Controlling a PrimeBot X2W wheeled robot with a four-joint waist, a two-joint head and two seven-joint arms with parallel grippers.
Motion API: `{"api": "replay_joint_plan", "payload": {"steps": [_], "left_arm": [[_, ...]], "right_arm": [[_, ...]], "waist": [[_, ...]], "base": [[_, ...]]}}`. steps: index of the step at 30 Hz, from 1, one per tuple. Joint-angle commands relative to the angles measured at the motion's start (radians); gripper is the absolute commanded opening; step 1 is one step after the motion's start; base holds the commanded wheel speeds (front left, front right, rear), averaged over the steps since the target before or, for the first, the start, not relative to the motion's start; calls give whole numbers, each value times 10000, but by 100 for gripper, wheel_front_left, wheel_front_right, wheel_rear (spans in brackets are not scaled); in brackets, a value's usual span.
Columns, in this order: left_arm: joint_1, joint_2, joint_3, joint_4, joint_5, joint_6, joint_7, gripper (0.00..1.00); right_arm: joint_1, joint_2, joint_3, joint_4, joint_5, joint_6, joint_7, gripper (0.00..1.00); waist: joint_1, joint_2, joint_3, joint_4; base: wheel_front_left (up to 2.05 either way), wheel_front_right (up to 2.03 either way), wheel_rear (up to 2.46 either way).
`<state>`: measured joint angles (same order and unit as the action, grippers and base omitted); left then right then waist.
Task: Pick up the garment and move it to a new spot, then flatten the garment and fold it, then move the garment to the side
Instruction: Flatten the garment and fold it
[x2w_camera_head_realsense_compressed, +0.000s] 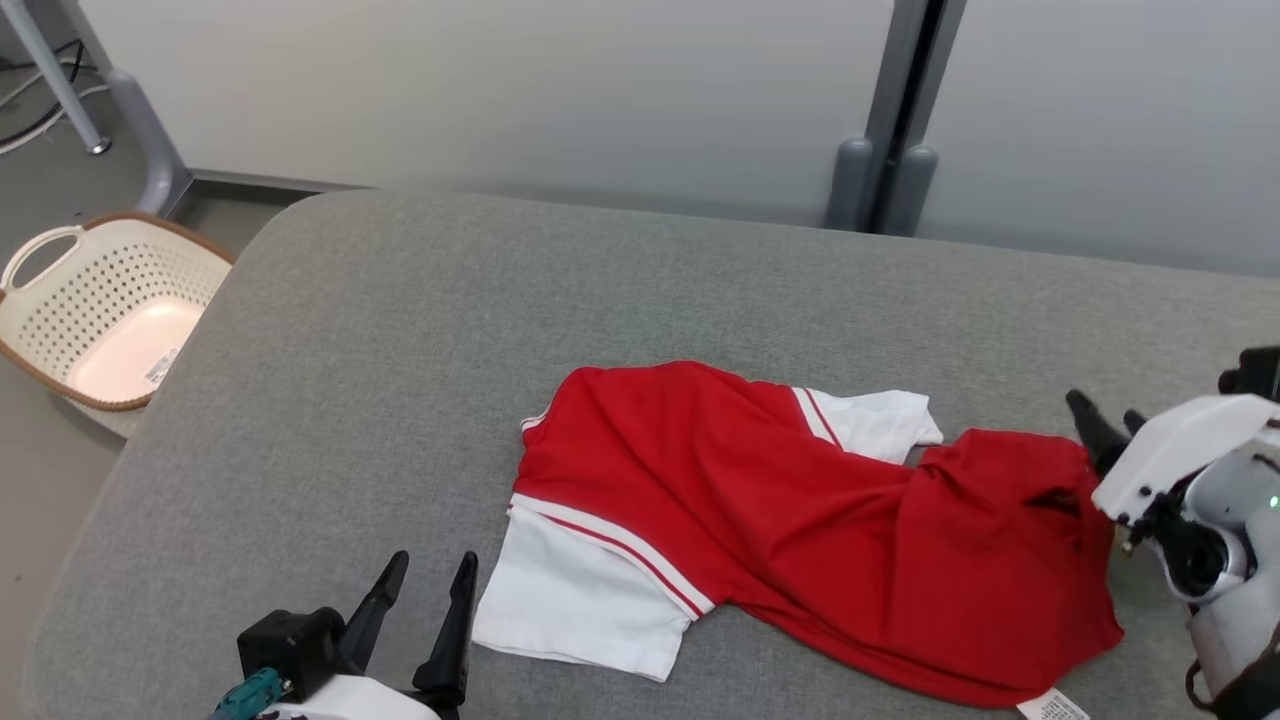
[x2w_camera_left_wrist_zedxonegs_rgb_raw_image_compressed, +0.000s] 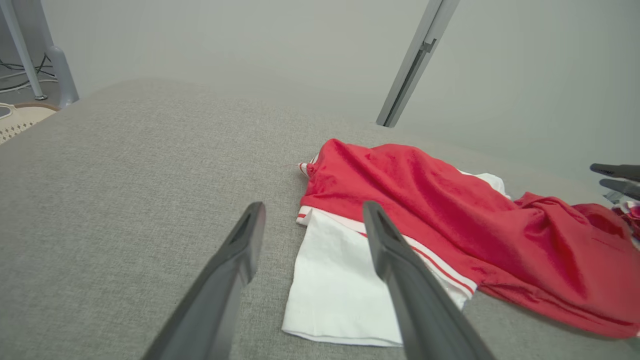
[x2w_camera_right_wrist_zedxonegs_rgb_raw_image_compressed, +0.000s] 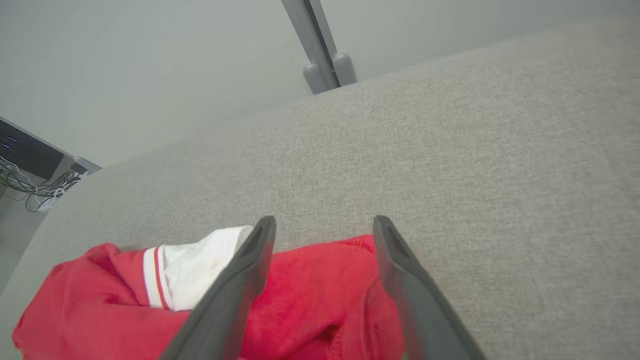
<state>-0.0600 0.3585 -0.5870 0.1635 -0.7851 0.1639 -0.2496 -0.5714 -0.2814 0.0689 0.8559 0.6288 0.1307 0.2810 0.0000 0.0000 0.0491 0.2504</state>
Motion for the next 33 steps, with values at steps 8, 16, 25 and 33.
{"api": "replay_joint_plan", "payload": {"steps": [8,16,25,33], "left_arm": [[-19,130,-38,-167,3,56,118,100],[-176,88,-75,-155,13,21,155,100],[-162,-22,-88,-15,-35,-48,69,100],[-417,-20,-101,-32,57,-94,55,100]], "right_arm": [[740,103,130,-30,445,0,1085,100],[26,243,-132,1099,324,0,2448,100],[-700,46,-359,1813,-332,0,1912,0],[-1229,194,-33,1225,-201,0,546,0]], "waist": [[0,0,-310,-550],[0,0,6,-214],[0,0,-36,96],[0,0,452,273]], "base": [[0,0,0],[0,0,0],[0,0,0],[0,0,0]]}}
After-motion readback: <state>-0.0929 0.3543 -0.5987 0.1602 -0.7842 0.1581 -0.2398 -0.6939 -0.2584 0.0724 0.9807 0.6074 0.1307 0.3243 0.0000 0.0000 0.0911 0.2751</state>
